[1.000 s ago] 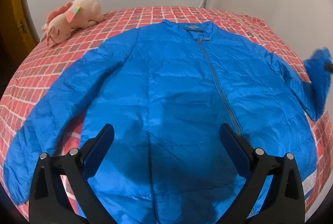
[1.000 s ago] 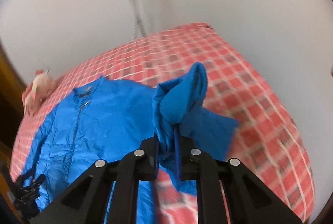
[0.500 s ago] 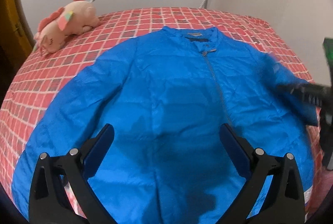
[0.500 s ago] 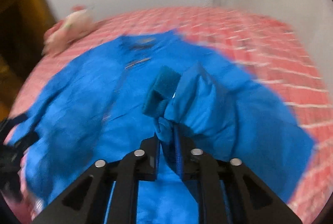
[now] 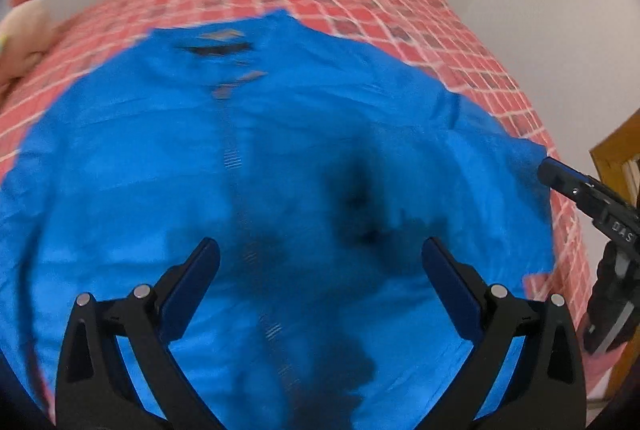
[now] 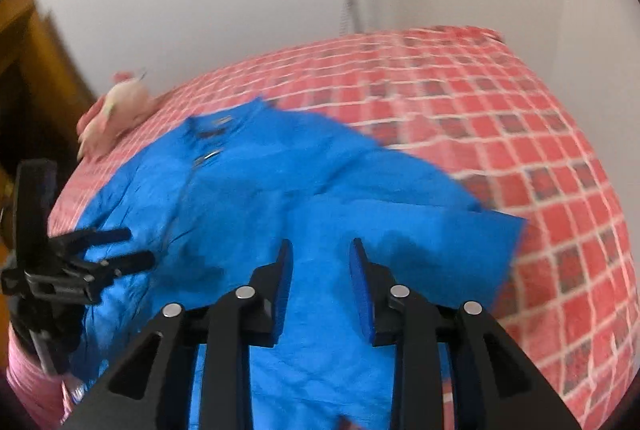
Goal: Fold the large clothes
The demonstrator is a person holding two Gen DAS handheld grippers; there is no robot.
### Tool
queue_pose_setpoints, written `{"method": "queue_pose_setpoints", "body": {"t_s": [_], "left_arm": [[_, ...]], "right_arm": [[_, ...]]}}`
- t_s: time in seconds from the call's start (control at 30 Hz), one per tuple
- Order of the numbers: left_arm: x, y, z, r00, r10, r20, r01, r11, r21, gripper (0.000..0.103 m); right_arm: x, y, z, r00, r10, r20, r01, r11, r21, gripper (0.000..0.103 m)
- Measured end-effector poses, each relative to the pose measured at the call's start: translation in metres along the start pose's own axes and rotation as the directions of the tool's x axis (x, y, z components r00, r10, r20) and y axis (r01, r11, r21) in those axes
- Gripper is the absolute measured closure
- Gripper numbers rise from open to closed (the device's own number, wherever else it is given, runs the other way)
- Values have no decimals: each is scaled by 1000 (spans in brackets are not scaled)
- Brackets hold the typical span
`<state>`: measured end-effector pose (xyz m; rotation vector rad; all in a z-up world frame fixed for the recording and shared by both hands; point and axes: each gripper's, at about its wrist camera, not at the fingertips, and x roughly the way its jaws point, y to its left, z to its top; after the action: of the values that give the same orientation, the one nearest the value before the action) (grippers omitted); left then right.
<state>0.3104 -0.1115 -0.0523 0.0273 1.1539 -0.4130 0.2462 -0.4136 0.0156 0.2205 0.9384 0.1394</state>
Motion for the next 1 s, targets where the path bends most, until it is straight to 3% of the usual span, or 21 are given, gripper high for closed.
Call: {"method": "queue_pose_setpoints", "body": {"t_s": [0.13, 0.17, 0.23, 0.27, 0.4, 0.43, 0.5, 0.7, 0.9, 1.0], "left_arm": [[40, -23, 18, 998, 1, -59, 0, 1000, 28, 4], [47, -28, 19, 998, -5, -70, 8, 999, 36, 9], [56, -33, 19, 997, -32, -76, 35, 999, 41, 28], [56, -36, 18, 998, -39, -57, 42, 998, 49, 44], [41, -43, 17, 998, -58, 7, 58, 995, 78, 78], [33, -40, 16, 998, -66, 24, 64, 995, 82, 82], [14, -29, 14, 995, -75, 63, 70, 995, 67, 83], [-50, 32, 6, 978, -4, 209, 11, 1000, -29, 83], [-82, 100, -13, 959, 143, 244, -115, 986, -124, 83], [-74, 132, -21, 962, 195, 190, -162, 971, -177, 82]], "right_arm": [[-1, -23, 4, 999, -40, 13, 40, 998, 40, 73], [-1, -27, 3, 999, -37, 13, 36, 998, 49, 73], [-1, -33, 5, 999, -36, 16, 35, 998, 61, 73], [-2, -34, 5, 999, -38, 18, 36, 997, 65, 73], [-3, -36, 7, 999, -30, 32, 27, 996, 82, 73], [-4, -36, 7, 999, -23, 40, 20, 996, 84, 73], [-10, -36, 7, 997, -1, 72, -5, 997, 83, 73], [-17, -27, 10, 989, 90, 121, -98, 993, 60, 72], [23, 5, 8, 979, 203, 3, -203, 979, 17, 72], [52, 22, 5, 980, 189, -65, -190, 982, -14, 72]]}}
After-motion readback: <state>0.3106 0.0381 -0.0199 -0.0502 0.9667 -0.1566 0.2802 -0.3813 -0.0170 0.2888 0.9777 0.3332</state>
